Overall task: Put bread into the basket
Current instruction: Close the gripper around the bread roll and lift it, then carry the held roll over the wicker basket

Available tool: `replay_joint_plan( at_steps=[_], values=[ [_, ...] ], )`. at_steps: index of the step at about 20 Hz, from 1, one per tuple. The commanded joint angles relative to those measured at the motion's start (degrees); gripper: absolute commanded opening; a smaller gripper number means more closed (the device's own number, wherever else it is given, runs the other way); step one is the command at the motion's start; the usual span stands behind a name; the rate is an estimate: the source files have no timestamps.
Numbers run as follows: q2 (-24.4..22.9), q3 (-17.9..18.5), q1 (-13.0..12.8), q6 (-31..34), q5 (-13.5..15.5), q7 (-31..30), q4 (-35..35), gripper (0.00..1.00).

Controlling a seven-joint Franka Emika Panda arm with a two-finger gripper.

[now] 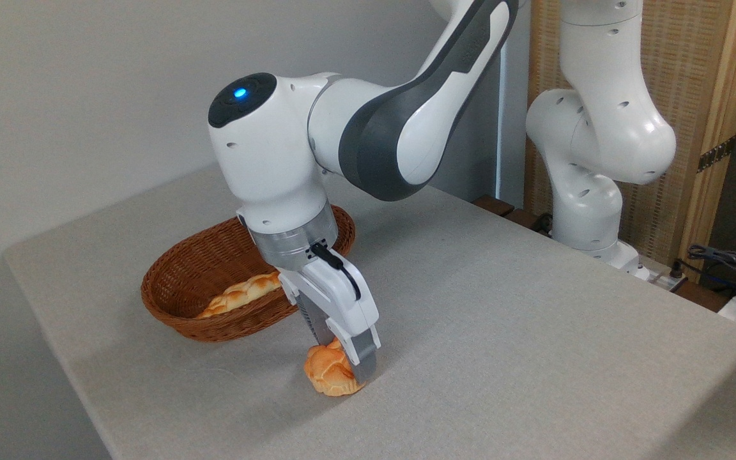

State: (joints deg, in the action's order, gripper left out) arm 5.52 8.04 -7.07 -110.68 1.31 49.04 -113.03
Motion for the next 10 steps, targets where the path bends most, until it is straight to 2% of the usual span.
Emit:
replay_joint_plan(
  at_steps=[1, 8, 10],
  values=[
    [0.37, 0.22, -0.05, -0.15, -0.61, 0.88, 0.44, 0.37],
    [-1.39, -0.13, -0.4, -0.06, -0.08, 0.71, 2.98, 0.41],
    [-2.35, -1.27, -0.4, -0.06, 2.45, 0.62, 4.74, 0.41]
  ],
)
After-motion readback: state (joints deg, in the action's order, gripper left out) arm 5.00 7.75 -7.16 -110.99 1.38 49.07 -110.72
